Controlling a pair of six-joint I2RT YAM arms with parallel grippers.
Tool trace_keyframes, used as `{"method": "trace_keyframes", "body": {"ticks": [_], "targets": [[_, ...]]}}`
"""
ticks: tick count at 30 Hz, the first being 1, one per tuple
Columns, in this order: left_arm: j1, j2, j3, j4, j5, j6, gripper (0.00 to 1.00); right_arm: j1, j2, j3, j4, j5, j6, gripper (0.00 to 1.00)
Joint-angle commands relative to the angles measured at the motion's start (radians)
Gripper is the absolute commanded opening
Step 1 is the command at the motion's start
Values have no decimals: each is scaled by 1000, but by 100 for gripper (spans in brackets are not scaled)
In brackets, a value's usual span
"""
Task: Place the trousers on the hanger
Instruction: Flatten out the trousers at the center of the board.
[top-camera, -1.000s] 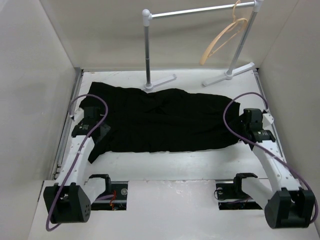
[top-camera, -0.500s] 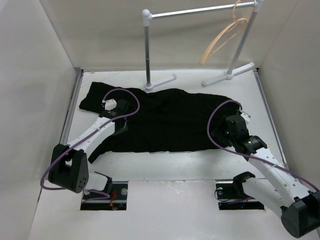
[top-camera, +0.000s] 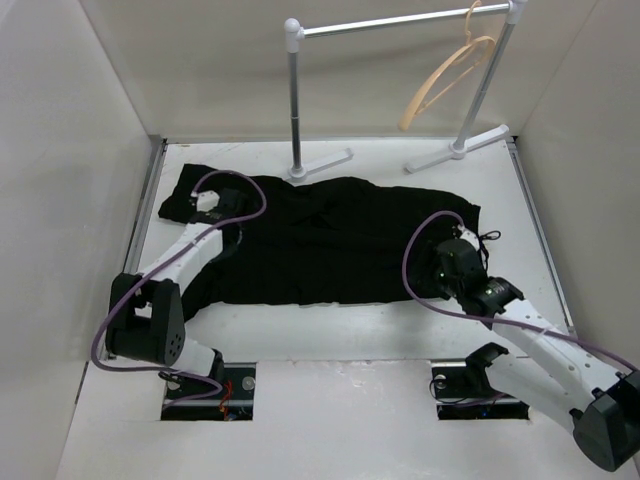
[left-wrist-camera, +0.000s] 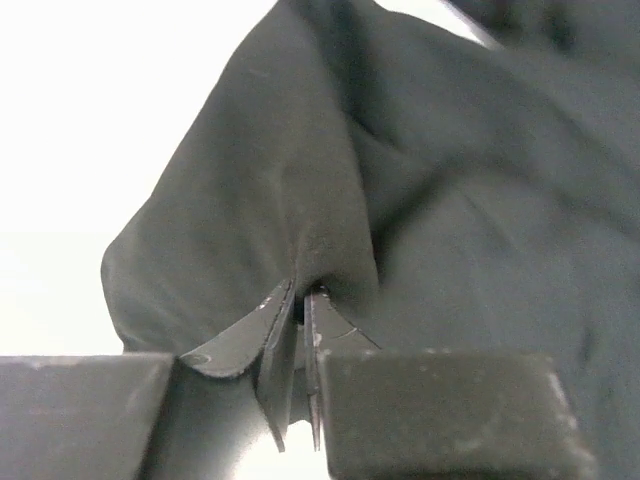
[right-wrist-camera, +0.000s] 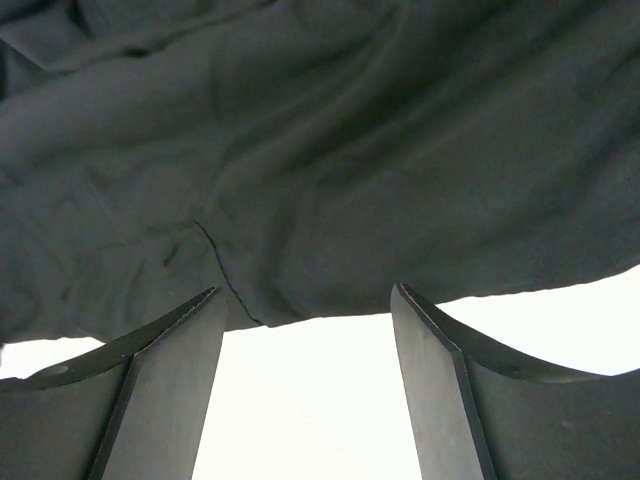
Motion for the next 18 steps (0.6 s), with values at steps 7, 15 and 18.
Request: {"method": "trace_keyframes", "body": {"ticks": [7,15,18], "targets": [[365,234,361,88,-39,193,15,10,-55,-9,8,-16,3,74],[419,238,624,-21,-138,197,58,13,-126,-18,-55,-21,-3,74],[364,120,531,-66,-80,146,61,13,-123,-34,-52,-28,-3,48]]}}
